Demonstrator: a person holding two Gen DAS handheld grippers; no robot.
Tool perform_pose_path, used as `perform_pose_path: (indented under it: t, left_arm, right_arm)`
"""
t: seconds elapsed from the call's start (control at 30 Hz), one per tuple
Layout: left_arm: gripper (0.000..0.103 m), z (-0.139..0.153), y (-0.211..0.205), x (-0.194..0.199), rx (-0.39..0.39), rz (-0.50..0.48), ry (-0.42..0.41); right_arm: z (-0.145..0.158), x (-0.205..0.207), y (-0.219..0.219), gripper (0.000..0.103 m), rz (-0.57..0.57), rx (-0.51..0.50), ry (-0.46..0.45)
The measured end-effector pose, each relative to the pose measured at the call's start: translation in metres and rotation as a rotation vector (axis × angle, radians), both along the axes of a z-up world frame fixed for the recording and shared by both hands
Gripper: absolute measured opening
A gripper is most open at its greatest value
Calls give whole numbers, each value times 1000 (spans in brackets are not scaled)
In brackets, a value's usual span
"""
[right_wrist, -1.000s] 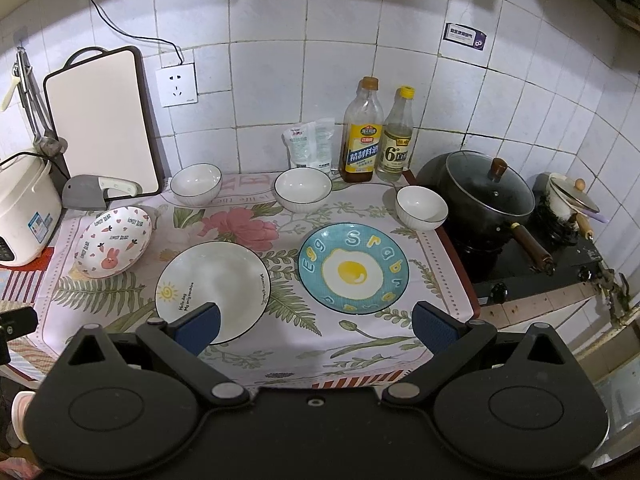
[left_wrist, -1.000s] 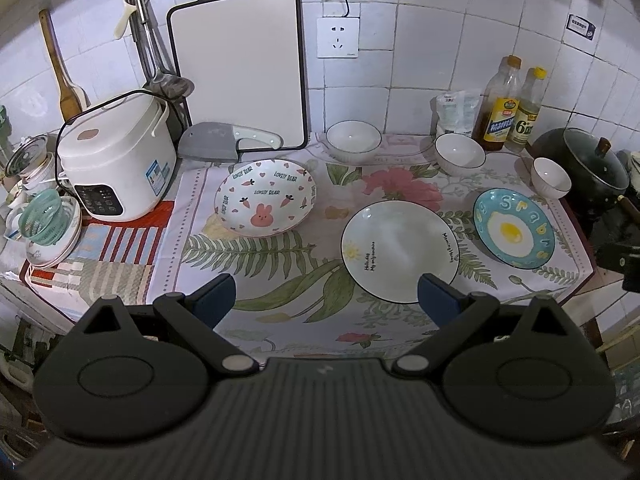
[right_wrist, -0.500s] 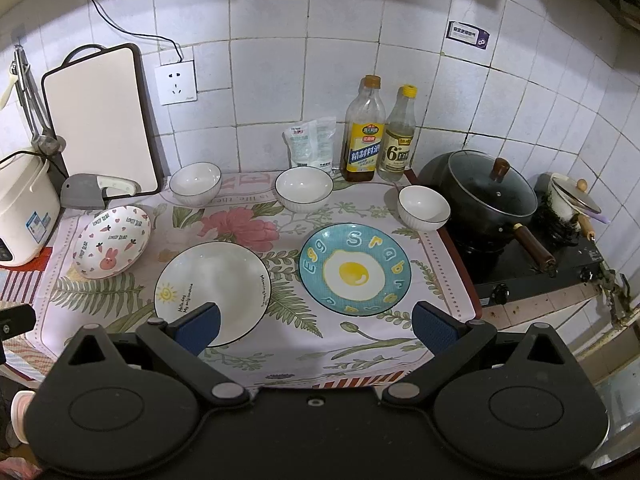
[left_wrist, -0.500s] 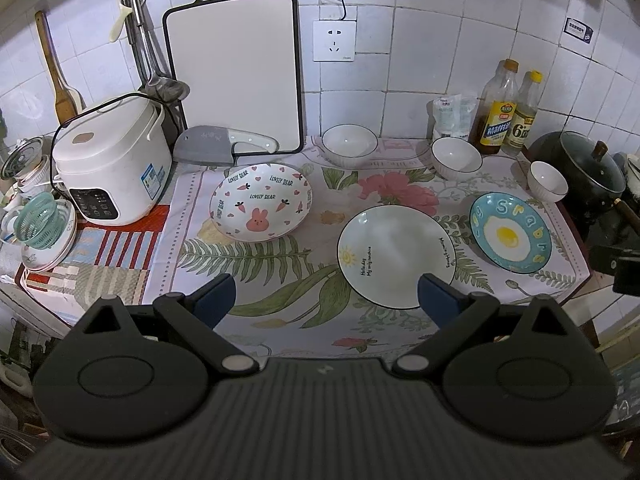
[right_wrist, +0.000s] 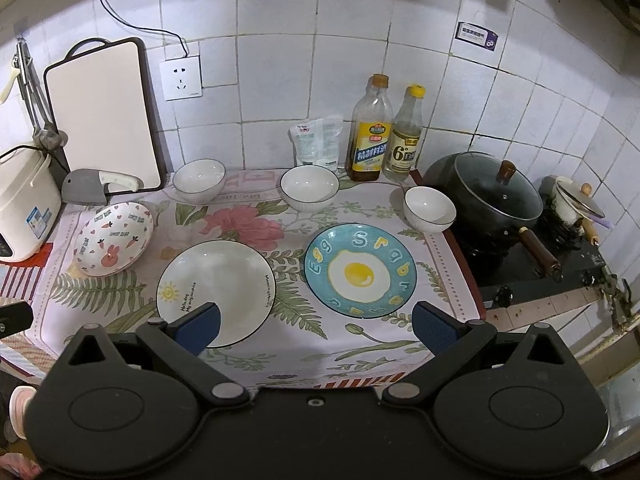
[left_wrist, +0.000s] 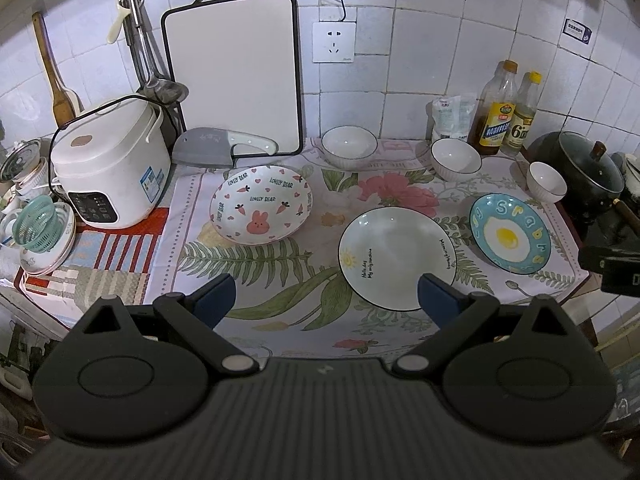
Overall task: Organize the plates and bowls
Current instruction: 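Move both grippers toward the rim of the white sun-print plate, then close both grippers on the rim of the white sun-print plate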
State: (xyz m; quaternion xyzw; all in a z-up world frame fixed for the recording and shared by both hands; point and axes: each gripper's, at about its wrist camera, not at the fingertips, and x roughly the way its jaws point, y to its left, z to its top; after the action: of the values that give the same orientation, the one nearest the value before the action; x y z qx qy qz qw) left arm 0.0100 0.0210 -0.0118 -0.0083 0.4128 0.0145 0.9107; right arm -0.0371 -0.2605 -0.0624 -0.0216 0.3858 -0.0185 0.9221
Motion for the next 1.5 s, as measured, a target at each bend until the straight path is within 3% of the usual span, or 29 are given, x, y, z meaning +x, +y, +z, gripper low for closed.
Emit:
perform_pose_path:
  t: [0.27, 0.53, 0.73, 0.93, 1.17, 1.5]
  left_arm:
    - [99, 3, 9, 0, 2, -10, -1]
    - [99, 9, 31, 7, -48, 17, -47]
    - [99, -2, 34, 14, -75, 33, -94]
    - [99, -27, 28, 27, -108, 25, -89]
    - [99, -65, 9, 53, -66, 11, -75]
    - [91, -160, 5, 98, -115, 34, -28]
  right_arm:
    - [3, 2, 4, 103, 10, 9, -14]
    - [13, 2, -3, 103, 54, 56, -114]
    - [3, 11, -4, 103, 115, 59, -187]
    - [-27, 27, -8, 103, 211, 111, -240]
    - [-76, 57, -22, 103, 278, 259, -200]
    - [-167, 93, -13, 91, 361, 281, -138]
